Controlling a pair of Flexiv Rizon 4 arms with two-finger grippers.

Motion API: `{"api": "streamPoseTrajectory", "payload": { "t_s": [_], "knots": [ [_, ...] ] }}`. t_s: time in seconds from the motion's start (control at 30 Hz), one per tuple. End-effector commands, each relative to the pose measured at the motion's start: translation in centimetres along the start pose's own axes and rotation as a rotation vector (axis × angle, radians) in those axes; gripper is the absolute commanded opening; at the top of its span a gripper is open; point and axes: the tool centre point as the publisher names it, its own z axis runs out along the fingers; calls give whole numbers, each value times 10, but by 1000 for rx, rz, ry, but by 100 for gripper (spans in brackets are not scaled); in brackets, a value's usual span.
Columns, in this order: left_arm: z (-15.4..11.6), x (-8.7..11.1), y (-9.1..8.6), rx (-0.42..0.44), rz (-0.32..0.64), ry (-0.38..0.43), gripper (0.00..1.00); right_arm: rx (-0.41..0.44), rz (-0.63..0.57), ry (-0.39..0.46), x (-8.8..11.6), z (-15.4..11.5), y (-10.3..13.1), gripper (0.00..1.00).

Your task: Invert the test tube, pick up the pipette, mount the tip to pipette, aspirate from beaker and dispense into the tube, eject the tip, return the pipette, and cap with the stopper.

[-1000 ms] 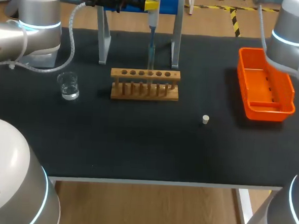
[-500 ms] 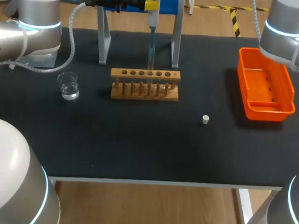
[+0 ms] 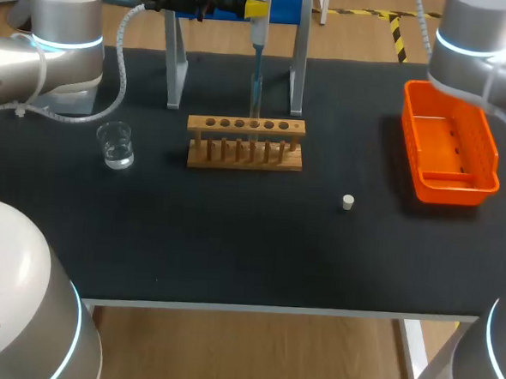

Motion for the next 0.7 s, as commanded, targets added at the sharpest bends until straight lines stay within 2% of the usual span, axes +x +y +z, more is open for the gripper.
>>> {"api": "streamPoseTrajectory", "payload": {
  "t_s": [0.03, 0.7],
  "knots": [
    [-1, 0, -1, -2, -1, 2, 0, 14, 11, 12, -4, 6, 0, 0],
    [-1, 0, -1, -2, -1, 2, 0, 25, 47, 18, -10, 17, -8, 0]
  ]
}}
